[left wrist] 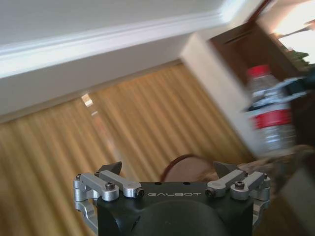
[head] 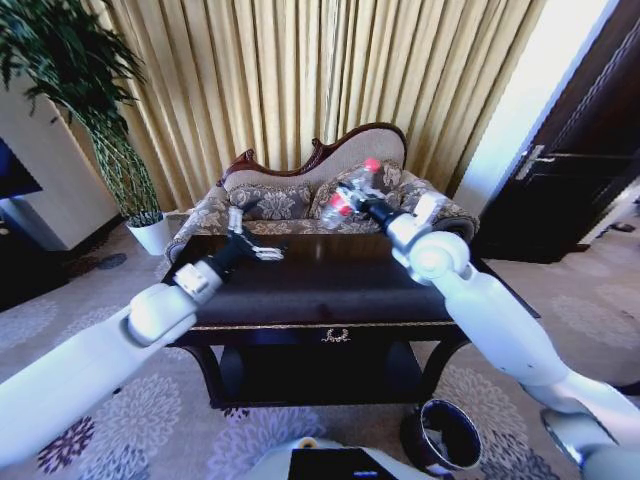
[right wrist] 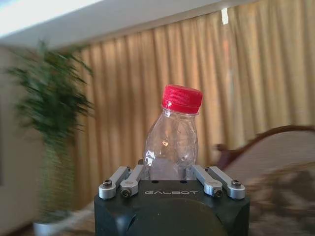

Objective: Move to the front of the table and place the trash on the table into the trash bin.

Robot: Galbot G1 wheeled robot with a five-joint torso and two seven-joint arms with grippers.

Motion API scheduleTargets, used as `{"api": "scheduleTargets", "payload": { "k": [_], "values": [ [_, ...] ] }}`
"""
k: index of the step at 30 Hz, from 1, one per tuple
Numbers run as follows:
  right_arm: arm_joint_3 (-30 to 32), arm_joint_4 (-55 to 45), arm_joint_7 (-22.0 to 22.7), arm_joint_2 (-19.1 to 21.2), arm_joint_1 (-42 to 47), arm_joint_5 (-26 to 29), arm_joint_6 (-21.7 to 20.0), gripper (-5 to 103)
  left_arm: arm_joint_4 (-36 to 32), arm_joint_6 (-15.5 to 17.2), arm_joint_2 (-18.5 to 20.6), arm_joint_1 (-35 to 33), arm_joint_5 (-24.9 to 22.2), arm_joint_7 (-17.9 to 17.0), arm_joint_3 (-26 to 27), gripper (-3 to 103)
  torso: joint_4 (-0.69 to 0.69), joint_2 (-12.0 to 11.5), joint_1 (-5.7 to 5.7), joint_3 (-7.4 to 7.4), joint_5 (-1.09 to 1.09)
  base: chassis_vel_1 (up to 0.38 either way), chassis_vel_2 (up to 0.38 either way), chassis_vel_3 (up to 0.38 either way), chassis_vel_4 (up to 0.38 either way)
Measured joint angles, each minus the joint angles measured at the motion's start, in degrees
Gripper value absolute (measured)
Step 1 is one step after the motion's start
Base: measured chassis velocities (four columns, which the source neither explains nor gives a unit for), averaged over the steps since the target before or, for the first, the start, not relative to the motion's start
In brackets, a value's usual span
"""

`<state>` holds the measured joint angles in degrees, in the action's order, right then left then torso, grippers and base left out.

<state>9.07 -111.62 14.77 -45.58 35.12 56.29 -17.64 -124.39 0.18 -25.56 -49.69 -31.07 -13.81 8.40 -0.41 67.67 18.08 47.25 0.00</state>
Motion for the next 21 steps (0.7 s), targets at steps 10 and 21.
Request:
{"api": "scheduleTargets", "payload": {
  "k": [10, 21],
  "values": [
    [12.8, -4.9, 4.1, 4.8, 19.4, -11.7, -0.2, 28, 2.7, 15.4, -4.6, -17.3, -17.0, -12.8, 29.7, 100, -0.02, 0.0, 0.00, 0.00, -0.02, 0.000, 0.000, 0.000, 0.000],
    [27.3, -13.2, 8.1, 6.4, 36.5, -4.9, -2.2, 28, -1.7, 18.0, -12.6, -32.2, -24.9, -10.8, 48.7, 100, -0.03, 0.0, 0.00, 0.00, 0.01, 0.000, 0.000, 0.000, 0.000]
  ]
}}
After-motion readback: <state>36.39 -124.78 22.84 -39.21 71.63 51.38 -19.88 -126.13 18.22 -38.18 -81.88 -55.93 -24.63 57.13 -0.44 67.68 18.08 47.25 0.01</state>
